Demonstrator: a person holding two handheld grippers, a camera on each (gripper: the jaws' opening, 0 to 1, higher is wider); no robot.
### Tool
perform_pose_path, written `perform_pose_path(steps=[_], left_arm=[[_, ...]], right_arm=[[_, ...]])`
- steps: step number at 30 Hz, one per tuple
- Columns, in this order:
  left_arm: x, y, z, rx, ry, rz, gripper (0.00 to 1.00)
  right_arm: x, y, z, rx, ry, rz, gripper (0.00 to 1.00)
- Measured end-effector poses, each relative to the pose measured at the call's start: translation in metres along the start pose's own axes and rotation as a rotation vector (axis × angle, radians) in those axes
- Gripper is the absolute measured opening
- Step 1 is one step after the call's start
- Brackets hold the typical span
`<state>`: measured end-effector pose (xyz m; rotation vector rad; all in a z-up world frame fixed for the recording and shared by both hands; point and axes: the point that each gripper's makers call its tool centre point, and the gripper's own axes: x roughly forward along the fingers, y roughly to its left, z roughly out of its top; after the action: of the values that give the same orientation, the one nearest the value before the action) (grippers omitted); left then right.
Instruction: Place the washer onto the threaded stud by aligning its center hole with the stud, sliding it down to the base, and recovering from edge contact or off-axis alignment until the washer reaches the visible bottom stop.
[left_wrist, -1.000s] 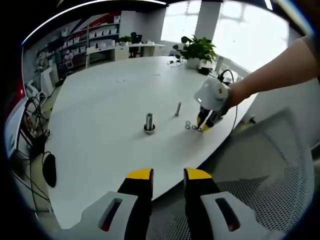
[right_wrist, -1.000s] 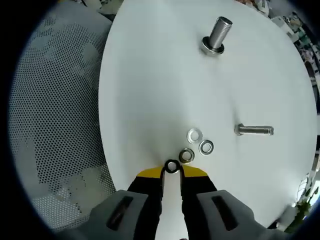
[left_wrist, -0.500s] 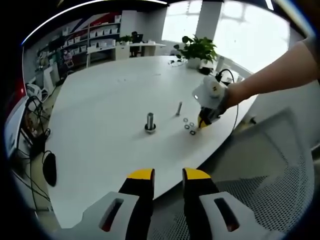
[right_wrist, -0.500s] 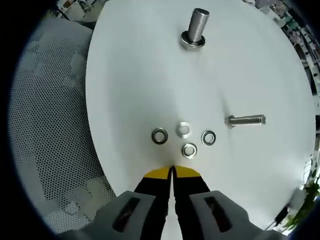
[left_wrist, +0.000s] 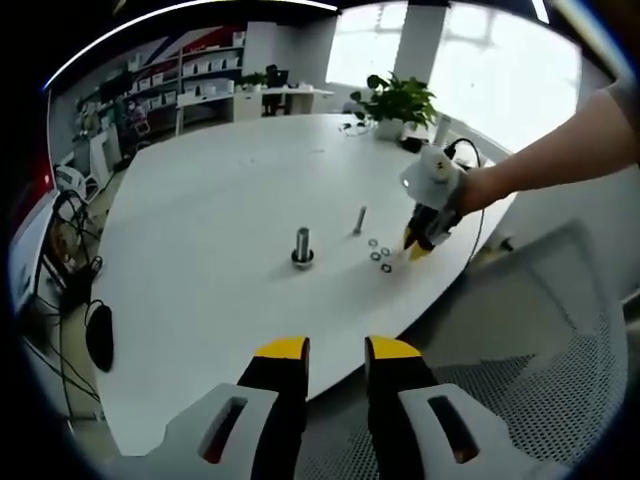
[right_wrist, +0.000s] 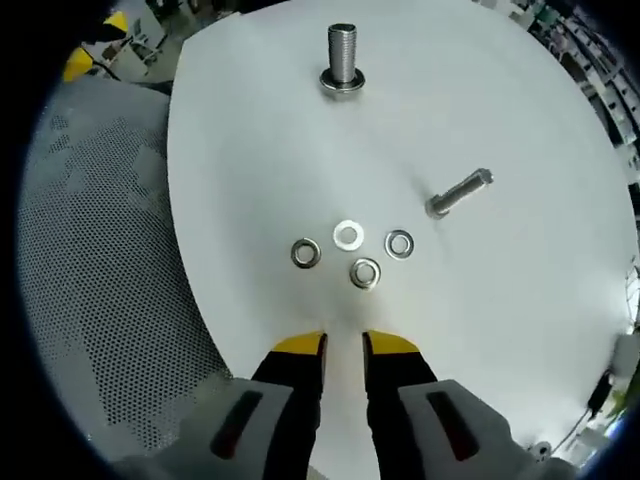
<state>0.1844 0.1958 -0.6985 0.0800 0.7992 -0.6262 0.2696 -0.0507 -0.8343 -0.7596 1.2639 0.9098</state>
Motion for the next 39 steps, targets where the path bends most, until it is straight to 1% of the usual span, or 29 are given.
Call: perform_pose_path(steps=[3,7,11,13,14,15,17,18,19,22,26,30,32,34,39], left_arm=[[0.000,0.000,0.000,0.002,0.001,-0.002,0.20],[0.000,0.000,-0.001,0.001,0.003,0.001,0.20],[0.000,0.001,-0.001,0.001,0.006,0.004,0.20],[0.000,0.001,-0.001,0.000,0.006,0.007,0.20],[0.000,0.002,-0.001,0.000,0.006,0.008,0.20],[0.000,0.002,-0.001,0.000,0.006,0.009,0.20],[0.000,0.003,-0.002,-0.001,0.009,0.014,0.20],[0.000,0.003,-0.002,-0.002,0.009,0.015,0.20],[-0.001,0.003,-0.002,-0.003,0.009,0.017,0.20],[-0.001,0.003,-0.002,-0.004,0.012,0.017,0.20],[0.000,0.004,-0.003,-0.001,0.015,0.019,0.20],[0.000,0.004,-0.004,-0.001,0.021,0.022,0.20],[0.000,0.004,-0.004,-0.001,0.021,0.022,0.20],[0.000,0.004,-0.004,-0.002,0.024,0.022,0.20],[0.000,0.004,-0.005,0.001,0.029,0.023,0.20]], right_arm=[[-0.002,-0.005,0.009,0.047,-0.029,-0.012,0.20],[0.000,-0.004,0.027,0.030,-0.060,-0.029,0.23],[0.006,-0.003,0.040,0.005,-0.062,-0.036,0.24],[0.009,-0.004,0.041,0.009,-0.056,-0.040,0.24],[0.011,-0.006,0.038,-0.026,-0.031,-0.055,0.25],[0.011,-0.006,0.037,-0.051,-0.021,-0.064,0.25],[0.013,-0.002,0.033,-0.052,-0.008,-0.040,0.23],[0.013,-0.001,0.035,-0.037,-0.027,-0.026,0.23],[0.013,-0.004,0.035,-0.031,-0.027,-0.030,0.23],[0.012,-0.004,0.035,-0.040,-0.039,-0.010,0.23],[0.012,-0.005,0.036,-0.044,-0.029,-0.002,0.20],[0.013,-0.006,0.037,-0.045,-0.030,-0.003,0.20],[0.012,-0.006,0.037,-0.056,-0.030,-0.003,0.20],[0.013,-0.005,0.037,-0.092,-0.035,-0.002,0.20],[0.014,-0.006,0.038,-0.101,-0.024,0.005,0.18]])
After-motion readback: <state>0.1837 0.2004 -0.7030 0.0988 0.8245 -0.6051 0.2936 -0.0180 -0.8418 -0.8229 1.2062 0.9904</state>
